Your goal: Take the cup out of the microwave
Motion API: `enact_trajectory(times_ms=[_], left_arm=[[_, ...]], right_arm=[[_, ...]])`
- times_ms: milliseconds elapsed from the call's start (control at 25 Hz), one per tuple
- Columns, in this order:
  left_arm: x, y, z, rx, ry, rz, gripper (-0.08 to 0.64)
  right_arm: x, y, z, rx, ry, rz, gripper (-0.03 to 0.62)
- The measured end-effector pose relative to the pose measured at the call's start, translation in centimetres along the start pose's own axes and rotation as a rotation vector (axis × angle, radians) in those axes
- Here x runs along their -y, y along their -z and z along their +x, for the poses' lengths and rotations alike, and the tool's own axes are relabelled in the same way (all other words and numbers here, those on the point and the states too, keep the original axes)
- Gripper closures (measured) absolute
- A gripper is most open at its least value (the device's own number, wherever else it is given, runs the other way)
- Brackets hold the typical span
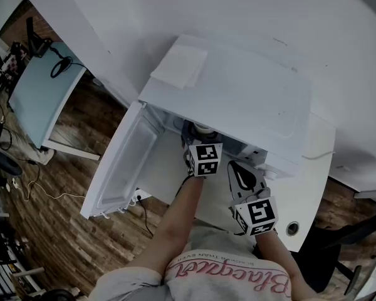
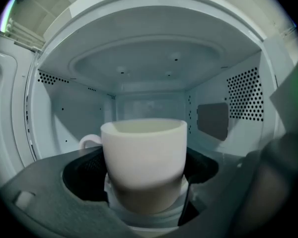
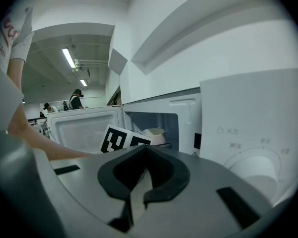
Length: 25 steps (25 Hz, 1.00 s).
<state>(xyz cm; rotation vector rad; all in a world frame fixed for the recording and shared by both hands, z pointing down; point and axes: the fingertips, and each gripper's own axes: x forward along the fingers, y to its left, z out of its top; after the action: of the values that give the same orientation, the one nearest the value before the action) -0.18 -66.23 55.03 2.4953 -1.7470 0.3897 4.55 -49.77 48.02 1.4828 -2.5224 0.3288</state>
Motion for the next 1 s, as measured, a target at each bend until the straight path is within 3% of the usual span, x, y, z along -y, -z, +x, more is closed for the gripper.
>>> enact_trajectory(times_ms=[1000], left_arm=[[-0.1, -0.7, -1.6, 0.009, 0.033, -0.016, 0.132]], right_arm=[[-1.1, -0.7, -1.0, 0.024, -0.020, -0.031, 0.583]])
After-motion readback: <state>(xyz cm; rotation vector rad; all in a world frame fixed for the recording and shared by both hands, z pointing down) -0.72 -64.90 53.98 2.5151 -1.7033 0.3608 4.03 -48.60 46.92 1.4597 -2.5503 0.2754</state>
